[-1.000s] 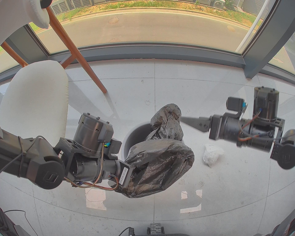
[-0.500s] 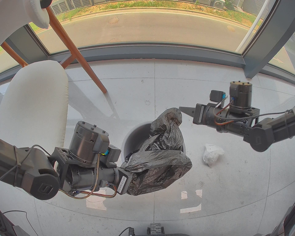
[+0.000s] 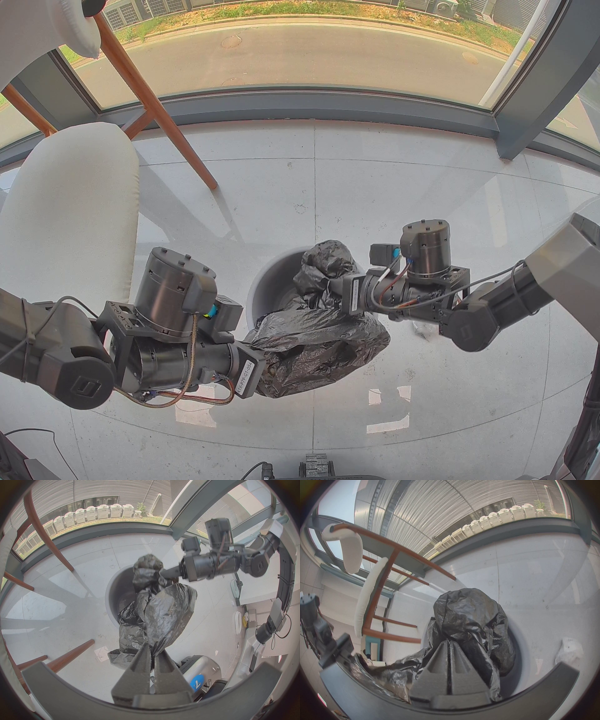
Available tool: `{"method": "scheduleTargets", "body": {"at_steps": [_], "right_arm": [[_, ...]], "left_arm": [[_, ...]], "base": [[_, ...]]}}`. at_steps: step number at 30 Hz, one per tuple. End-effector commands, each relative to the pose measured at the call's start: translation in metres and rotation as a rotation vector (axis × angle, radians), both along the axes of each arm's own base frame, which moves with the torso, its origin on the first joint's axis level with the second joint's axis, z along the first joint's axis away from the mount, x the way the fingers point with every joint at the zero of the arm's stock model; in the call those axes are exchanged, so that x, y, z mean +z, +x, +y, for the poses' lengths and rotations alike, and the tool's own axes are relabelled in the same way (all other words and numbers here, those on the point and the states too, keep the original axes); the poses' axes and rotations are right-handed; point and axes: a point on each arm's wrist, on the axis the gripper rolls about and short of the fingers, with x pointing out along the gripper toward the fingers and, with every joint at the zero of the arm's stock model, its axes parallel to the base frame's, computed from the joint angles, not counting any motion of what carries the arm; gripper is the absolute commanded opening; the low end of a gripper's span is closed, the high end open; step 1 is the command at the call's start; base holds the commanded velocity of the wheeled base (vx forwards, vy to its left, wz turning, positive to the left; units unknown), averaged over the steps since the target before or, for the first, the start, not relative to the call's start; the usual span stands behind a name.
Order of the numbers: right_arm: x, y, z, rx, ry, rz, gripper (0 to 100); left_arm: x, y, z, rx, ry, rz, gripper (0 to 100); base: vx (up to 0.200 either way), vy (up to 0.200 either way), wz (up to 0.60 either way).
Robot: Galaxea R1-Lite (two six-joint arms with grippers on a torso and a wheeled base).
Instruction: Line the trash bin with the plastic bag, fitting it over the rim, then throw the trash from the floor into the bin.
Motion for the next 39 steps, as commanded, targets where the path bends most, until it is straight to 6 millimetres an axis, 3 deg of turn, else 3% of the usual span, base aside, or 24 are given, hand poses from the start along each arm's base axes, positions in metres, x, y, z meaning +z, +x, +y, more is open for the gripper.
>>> {"method": "scheduleTargets", "body": {"at_steps": [1,7,10,14,20,21,25,28,33,34,37,38,39], "right_arm": [[-0.030,-0.014,0.008,0.037,-0.058,0.080,0],[-0.057,-0.012,0.015,0.047,-0.094,0.129,0],[-0.060,-0.005,0.019,0.047,-0.088,0.118,0],[-0.038,0.008,0.022,0.029,-0.008,0.016,0],[0.023,0.008,-0.005,-0.020,0.065,-0.102,0],[0.031,0.007,-0.010,-0.030,0.073,-0.118,100],[0.074,0.005,-0.038,-0.091,0.135,-0.204,100],[0.101,-0.008,-0.067,-0.145,0.164,-0.233,100],[0.085,-0.054,-0.096,-0.152,0.101,-0.113,100],[0.071,-0.070,-0.104,-0.143,0.073,-0.065,100],[0.071,-0.070,-0.104,-0.143,0.073,-0.065,100],[0.048,-0.091,-0.112,-0.134,0.032,0.017,100],[0.048,-0.089,-0.111,-0.131,0.033,0.016,100]], "left_arm": [[0.004,0.000,0.001,0.006,-0.012,-0.010,0],[0.006,0.001,0.001,0.008,-0.017,-0.015,0],[0.006,0.001,0.001,0.009,-0.022,-0.020,0],[0.008,0.002,0.000,0.010,-0.032,-0.033,0],[0.007,0.002,0.001,0.009,-0.032,-0.030,0],[0.007,0.002,0.001,0.009,-0.032,-0.030,0],[0.008,0.004,0.000,0.009,-0.034,-0.036,0],[0.010,0.006,-0.002,0.010,-0.044,-0.047,0],[0.018,0.014,-0.002,0.021,-0.067,-0.072,0],[0.022,0.018,-0.005,0.015,-0.085,-0.079,0],[0.022,0.018,-0.005,0.015,-0.085,-0.079,0],[0.024,0.023,-0.010,0.020,-0.098,-0.076,0],[0.022,0.022,-0.010,0.016,-0.095,-0.070,0]], "base": [[0.000,0.000,0.00],[0.000,0.000,0.00],[0.000,0.000,0.00],[0.000,0.000,0.00],[0.000,0.000,0.00],[0.000,0.000,0.00],[0.000,0.000,0.00],[0.000,0.000,0.00],[0.000,0.000,0.00],[0.000,0.000,0.00],[0.000,0.000,0.00],[0.000,0.000,0.00],[0.000,0.000,0.00]]}}
